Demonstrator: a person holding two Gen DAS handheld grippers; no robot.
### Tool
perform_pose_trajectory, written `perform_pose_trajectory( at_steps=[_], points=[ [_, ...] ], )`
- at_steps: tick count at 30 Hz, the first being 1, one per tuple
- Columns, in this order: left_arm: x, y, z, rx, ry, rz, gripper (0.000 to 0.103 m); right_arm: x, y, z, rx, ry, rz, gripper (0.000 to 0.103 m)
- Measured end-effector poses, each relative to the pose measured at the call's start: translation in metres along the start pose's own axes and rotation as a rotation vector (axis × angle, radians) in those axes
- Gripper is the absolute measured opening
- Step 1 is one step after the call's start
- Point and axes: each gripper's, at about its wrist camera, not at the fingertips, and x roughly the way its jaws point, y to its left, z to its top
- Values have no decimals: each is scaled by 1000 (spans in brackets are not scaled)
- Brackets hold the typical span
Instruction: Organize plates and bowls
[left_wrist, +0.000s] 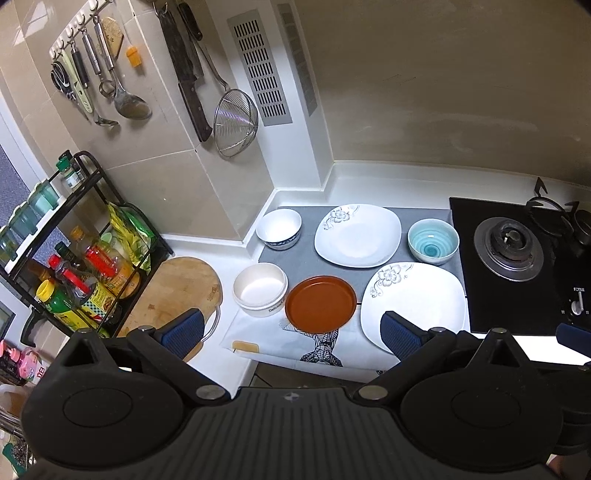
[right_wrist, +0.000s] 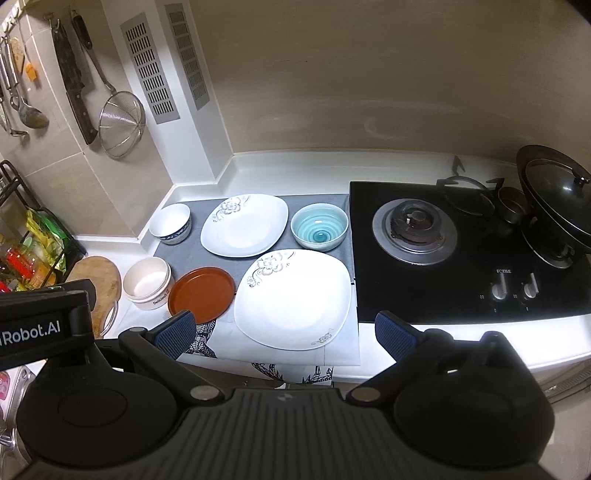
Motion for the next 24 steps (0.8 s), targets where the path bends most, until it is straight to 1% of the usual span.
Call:
perform_pose_trajectory(
  at_steps=[17, 24],
  points=[
    [4, 3, 0, -12, 6, 4, 101, 5, 1, 0, -13, 7, 12, 103],
    [6, -1, -5, -14, 26, 21, 101, 9, 0, -5, -12, 25, 21, 103]
  ],
)
